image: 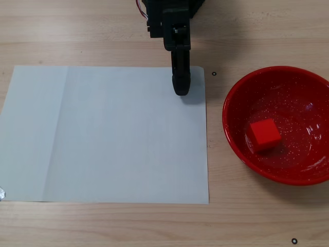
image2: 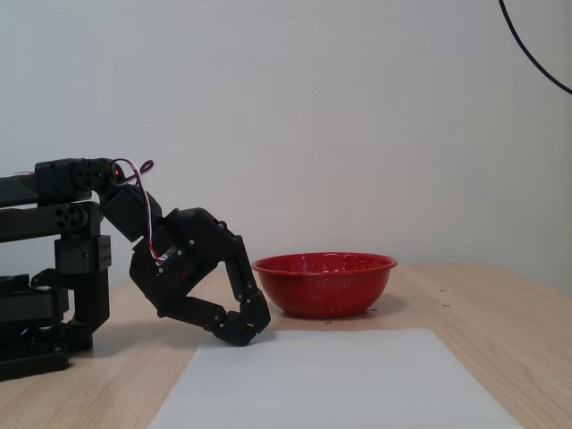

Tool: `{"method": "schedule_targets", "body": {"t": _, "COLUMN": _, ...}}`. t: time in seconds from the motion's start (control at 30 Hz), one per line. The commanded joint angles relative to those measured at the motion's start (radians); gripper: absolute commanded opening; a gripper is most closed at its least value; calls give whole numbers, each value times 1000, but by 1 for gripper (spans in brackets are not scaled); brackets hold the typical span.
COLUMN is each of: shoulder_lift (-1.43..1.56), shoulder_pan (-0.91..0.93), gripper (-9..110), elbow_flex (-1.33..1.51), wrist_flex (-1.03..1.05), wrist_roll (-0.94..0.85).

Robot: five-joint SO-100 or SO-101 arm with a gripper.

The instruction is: Grasp the red cube and put it in the red bowl.

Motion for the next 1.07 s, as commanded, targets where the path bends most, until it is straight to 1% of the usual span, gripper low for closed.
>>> {"method": "schedule_targets", "body": {"t": 0.0, "shoulder_lift": 6, "shoulder_pan": 25, "gripper": 0, "elbow_flex": 5, "wrist_flex": 3, "wrist_roll": 32}}
{"method": "schedule_targets", "body": {"t": 1.03, "shoulder_lift": 5, "shoulder_pan": 28, "gripper": 0, "elbow_flex": 5, "wrist_flex": 3, "wrist_roll": 34}}
